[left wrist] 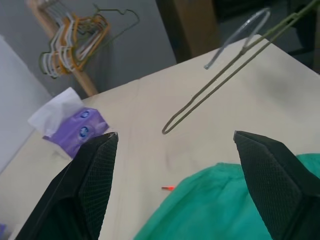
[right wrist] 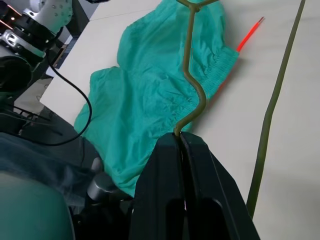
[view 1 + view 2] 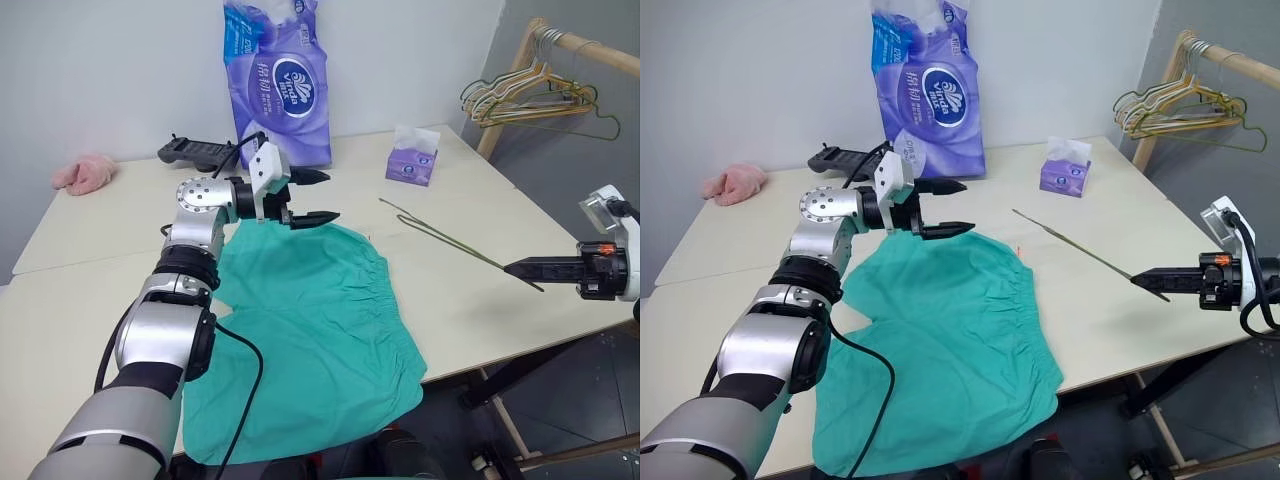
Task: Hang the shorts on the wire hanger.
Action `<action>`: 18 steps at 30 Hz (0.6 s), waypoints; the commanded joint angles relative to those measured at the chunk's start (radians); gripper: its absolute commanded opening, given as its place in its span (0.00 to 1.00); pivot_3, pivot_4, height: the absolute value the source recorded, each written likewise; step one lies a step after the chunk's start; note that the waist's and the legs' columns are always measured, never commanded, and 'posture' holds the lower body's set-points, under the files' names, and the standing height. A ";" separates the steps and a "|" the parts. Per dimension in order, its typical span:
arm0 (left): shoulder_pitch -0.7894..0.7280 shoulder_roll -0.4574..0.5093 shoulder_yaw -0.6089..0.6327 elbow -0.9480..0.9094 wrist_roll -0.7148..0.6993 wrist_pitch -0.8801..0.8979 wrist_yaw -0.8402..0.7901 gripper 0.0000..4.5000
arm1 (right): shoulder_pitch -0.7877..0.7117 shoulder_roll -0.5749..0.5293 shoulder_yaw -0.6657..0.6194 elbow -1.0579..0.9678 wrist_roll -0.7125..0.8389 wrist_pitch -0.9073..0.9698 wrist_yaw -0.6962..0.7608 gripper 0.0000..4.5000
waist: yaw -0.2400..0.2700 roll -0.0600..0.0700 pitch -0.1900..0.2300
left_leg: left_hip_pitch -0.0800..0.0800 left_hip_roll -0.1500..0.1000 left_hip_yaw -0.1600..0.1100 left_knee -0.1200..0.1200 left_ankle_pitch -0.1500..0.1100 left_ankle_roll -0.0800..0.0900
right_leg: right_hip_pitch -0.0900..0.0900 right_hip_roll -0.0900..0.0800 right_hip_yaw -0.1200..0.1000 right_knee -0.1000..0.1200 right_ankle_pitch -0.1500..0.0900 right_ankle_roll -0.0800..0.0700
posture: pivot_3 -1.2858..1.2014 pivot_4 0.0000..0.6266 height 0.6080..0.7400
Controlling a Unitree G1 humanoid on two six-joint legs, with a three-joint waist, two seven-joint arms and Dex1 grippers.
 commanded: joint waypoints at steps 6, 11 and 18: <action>-0.042 -0.038 0.008 0.016 0.030 -0.070 0.014 0.88 | -0.070 0.129 -0.198 0.039 0.120 0.190 -0.181 0.00 | 0.001 0.000 0.000 | 0.000 0.000 0.000 0.001 0.000 0.000 | 0.000 0.000 0.000 0.001 0.000 0.000 | 0.45 0.05 1.00; -0.069 -0.053 0.009 0.036 0.039 -0.092 -0.015 0.88 | 0.008 0.119 -0.210 -0.104 0.190 0.239 -0.185 0.00 | 0.001 0.001 0.000 | 0.000 0.000 -0.002 0.000 0.000 0.000 | 0.000 0.000 -0.001 0.003 0.002 -0.003 | 0.45 0.06 1.00; -0.109 -0.051 0.002 0.094 0.065 -0.111 -0.070 0.88 | 0.024 0.059 -0.190 -0.141 0.226 0.210 -0.151 0.00 | -0.001 0.000 0.000 | 0.001 0.000 0.000 0.001 0.000 0.000 | 0.000 0.000 0.000 0.002 0.000 0.000 | 0.44 0.06 1.00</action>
